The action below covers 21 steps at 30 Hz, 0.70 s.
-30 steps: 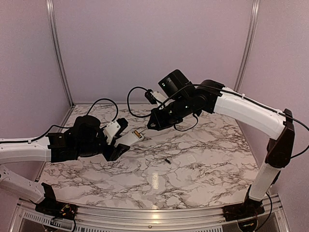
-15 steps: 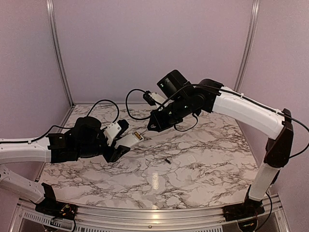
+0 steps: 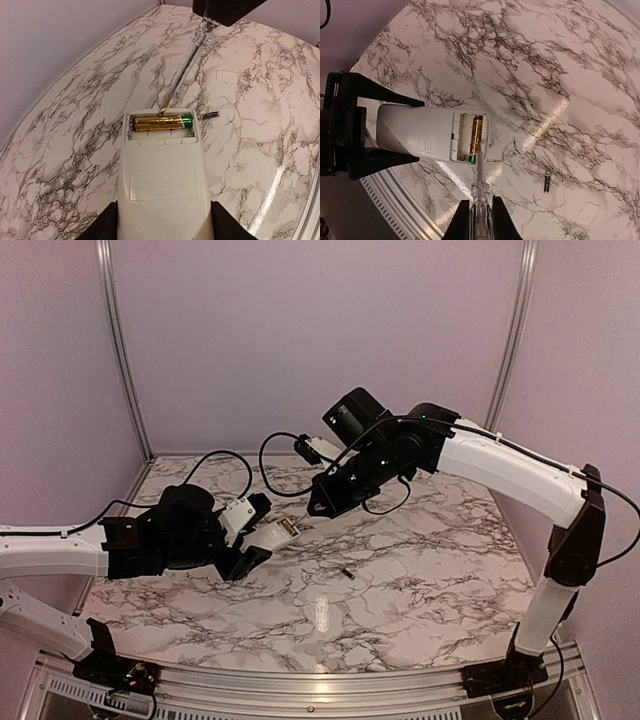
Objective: Unload the batteries from the remote control
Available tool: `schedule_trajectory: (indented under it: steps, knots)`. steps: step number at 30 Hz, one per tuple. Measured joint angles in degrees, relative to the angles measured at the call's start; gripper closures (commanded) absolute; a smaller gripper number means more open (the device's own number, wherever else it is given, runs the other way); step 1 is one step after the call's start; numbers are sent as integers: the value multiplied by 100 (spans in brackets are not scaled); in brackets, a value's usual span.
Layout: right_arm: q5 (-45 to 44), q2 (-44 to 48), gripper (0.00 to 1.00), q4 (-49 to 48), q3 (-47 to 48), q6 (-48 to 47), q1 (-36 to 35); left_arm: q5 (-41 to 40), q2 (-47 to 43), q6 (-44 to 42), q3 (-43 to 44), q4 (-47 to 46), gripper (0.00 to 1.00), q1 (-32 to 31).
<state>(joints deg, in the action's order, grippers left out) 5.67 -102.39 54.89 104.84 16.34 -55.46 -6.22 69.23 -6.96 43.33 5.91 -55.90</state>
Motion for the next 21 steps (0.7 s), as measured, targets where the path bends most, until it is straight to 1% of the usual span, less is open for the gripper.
schedule_trajectory:
  steps: [9,21]
  knots:
    - [-262,-396,100,350,330,-164,-240,2,98,-63,24,269,100,-28]
    - [-170,-431,100,404,334,-210,-251,79,101,-216,31,372,100,-50]
